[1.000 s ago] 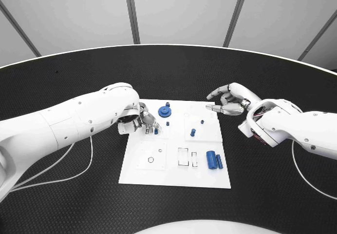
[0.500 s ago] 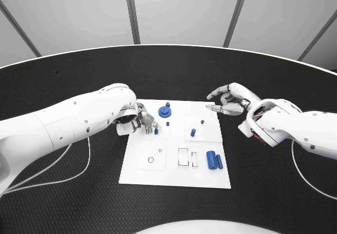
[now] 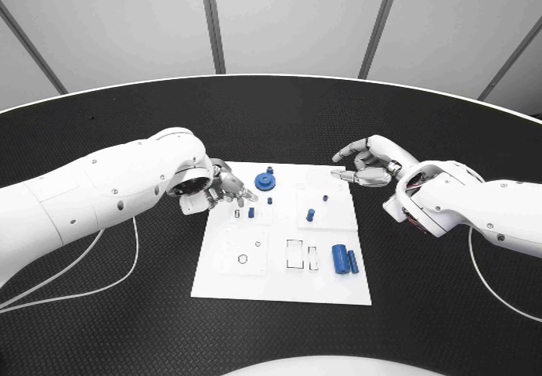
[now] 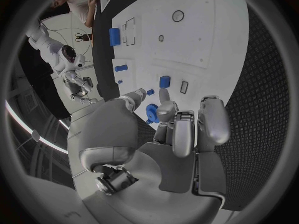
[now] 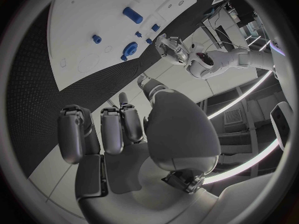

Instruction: Assemble the parts on the task board

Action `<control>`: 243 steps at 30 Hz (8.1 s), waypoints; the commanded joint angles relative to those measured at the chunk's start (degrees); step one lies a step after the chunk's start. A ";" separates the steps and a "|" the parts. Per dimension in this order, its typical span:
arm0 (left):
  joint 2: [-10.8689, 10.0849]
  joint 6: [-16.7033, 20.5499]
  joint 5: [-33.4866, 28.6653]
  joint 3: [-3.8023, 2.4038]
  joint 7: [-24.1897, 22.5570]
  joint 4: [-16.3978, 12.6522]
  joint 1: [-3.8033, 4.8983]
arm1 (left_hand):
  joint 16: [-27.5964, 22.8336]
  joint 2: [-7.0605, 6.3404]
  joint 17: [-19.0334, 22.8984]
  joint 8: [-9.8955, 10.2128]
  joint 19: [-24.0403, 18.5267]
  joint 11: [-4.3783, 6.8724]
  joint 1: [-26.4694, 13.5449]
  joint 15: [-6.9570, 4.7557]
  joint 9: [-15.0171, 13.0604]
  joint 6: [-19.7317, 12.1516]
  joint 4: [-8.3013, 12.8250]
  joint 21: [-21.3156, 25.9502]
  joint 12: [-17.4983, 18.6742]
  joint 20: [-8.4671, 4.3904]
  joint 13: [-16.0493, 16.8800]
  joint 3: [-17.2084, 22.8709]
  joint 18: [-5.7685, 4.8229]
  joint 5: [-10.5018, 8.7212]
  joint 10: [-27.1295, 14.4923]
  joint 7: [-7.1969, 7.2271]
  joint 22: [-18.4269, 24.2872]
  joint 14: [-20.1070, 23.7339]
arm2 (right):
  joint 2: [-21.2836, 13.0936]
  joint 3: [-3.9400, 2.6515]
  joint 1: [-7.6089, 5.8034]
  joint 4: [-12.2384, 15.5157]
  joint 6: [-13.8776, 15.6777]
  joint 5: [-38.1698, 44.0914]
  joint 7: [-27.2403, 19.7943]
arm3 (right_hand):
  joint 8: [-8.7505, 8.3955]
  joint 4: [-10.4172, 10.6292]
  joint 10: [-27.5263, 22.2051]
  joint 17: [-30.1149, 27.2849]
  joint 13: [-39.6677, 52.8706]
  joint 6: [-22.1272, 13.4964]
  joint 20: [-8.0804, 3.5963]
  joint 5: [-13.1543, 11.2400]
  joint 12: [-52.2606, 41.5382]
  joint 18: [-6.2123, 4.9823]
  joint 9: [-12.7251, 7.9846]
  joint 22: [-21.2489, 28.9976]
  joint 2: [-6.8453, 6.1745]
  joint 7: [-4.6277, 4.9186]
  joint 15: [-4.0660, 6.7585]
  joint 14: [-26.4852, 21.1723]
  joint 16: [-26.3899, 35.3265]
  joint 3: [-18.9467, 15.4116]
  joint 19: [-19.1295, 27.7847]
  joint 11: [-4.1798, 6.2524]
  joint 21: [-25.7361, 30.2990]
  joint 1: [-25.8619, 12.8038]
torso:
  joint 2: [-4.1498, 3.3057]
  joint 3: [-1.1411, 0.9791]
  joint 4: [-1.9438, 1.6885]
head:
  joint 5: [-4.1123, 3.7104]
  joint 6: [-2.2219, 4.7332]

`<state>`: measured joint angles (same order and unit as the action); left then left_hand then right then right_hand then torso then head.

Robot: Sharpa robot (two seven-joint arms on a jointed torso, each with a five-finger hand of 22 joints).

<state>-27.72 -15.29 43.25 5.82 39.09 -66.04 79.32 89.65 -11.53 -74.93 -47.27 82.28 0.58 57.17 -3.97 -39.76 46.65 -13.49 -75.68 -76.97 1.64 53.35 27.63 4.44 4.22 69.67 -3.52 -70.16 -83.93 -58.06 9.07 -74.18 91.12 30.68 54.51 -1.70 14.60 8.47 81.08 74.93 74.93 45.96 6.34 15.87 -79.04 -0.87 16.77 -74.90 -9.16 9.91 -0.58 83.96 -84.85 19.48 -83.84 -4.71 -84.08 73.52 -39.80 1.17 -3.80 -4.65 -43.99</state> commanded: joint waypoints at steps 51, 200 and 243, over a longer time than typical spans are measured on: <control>9.62 -3.70 5.97 -0.83 -5.10 21.27 0.99 | 0.35 -0.13 -15.07 8.45 -1.28 -3.78 7.17 3.24 9.17 -5.44 -1.92 1.77 5.85 2.87 -14.19 -2.60 0.93 -0.06 -9.43 -4.13 2.29 -6.07 | 0.70 0.05 0.75 -0.25 0.11 0.00 -0.10 | 0.30 0.26 0.01 4.04 4.18 0.35 -0.42 0.34 -0.10 -0.93 -0.12 -9.36 -0.35 -0.16 0.47 3.51 0.24 0.28 -2.99 0.07 0.35 -0.22 | -0.41 0.06 0.28 | 2.69 2.07; 1.46 0.97 -3.90 -0.59 -6.61 12.13 -0.65 | 0.35 4.55 -15.07 -2.23 -0.81 -1.72 8.29 1.40 9.64 -3.35 16.69 -0.34 4.19 1.84 -11.76 25.60 0.54 9.72 -3.90 -2.26 0.83 -6.07 | 0.15 0.05 0.74 0.05 -0.10 0.00 0.19 | 0.49 0.48 0.35 4.16 4.52 0.50 -0.45 0.43 -0.47 -0.88 -0.24 -9.51 -0.26 -0.19 0.50 3.55 0.21 0.67 -3.09 0.09 0.22 -0.24 | 0.25 -0.03 -0.30 | 2.20 0.52; -4.62 8.71 7.79 1.29 -7.37 -3.81 -2.80 | 0.35 2.69 -15.07 -2.71 -0.40 -0.76 6.68 0.50 9.90 -1.27 17.69 -0.80 3.11 0.99 -8.63 26.07 0.44 17.66 -0.43 -1.29 0.51 -6.07 | -0.18 0.05 0.75 0.11 0.07 0.00 0.05 | 0.61 0.59 0.37 4.12 4.50 0.62 -0.46 0.49 -0.48 -0.88 -0.30 -9.52 -0.31 -0.22 0.52 3.55 0.24 0.82 -3.09 0.12 0.23 -0.30 | 0.58 -0.04 -0.63 | 2.37 -0.28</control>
<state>-32.42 -6.45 50.78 7.09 31.64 -69.87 76.56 89.64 -8.74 -74.90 -49.66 81.88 -0.79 63.87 -2.96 -29.87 44.69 -3.38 -76.38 -73.64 2.88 44.57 46.32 5.31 21.53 68.30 -5.13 -69.72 -83.93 -58.24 9.12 -73.43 91.22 30.75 54.51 -1.66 14.82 9.02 81.07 74.92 74.92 46.15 6.13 16.08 -79.26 -0.87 16.55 -74.90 -9.16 9.71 -0.58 83.96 -84.85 20.03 -84.04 -4.71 -84.08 73.52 -39.21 1.14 -4.38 -2.22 -44.22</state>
